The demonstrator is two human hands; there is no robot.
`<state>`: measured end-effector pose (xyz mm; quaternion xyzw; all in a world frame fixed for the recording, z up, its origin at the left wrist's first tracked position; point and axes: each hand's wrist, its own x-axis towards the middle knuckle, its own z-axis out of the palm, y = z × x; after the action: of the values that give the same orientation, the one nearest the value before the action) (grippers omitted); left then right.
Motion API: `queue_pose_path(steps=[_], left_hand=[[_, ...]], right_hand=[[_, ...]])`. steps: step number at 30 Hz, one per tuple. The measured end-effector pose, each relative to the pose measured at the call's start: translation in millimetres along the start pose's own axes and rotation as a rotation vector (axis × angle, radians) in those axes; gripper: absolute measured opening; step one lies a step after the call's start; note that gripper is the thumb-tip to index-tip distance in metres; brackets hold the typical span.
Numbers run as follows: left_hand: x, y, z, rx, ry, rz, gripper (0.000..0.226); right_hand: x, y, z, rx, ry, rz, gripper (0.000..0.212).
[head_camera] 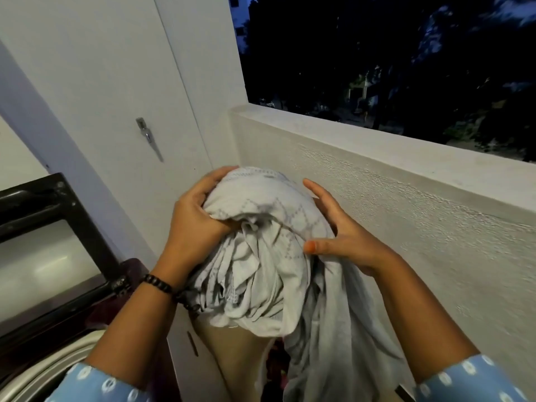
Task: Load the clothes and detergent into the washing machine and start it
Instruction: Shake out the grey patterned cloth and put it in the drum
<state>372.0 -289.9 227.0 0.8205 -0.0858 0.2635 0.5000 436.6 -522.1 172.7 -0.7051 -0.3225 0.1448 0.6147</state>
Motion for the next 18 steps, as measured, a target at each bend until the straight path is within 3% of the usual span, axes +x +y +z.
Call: queue_pose_path(steps=[6, 10, 14, 18], left_hand=[[10, 12, -4, -0.302, 0.39, -0.093, 0.053], [10, 8, 6, -0.467, 0.542, -0.152, 0.045], [2, -5, 14, -0.604, 0.546, -0.214, 0.05], [-7, -21, 9, -0.709, 0.321, -0.292, 0.065]], right_hand=[[-7, 33, 8, 0.174, 0.028, 0.036, 0.13], [-1, 28, 19, 0.236, 0.073, 0.0, 0.115], [8, 23, 28, 0.33, 0.204, -0.077, 0.086], [12, 16, 28, 0.335, 0.332, -0.122, 0.061]])
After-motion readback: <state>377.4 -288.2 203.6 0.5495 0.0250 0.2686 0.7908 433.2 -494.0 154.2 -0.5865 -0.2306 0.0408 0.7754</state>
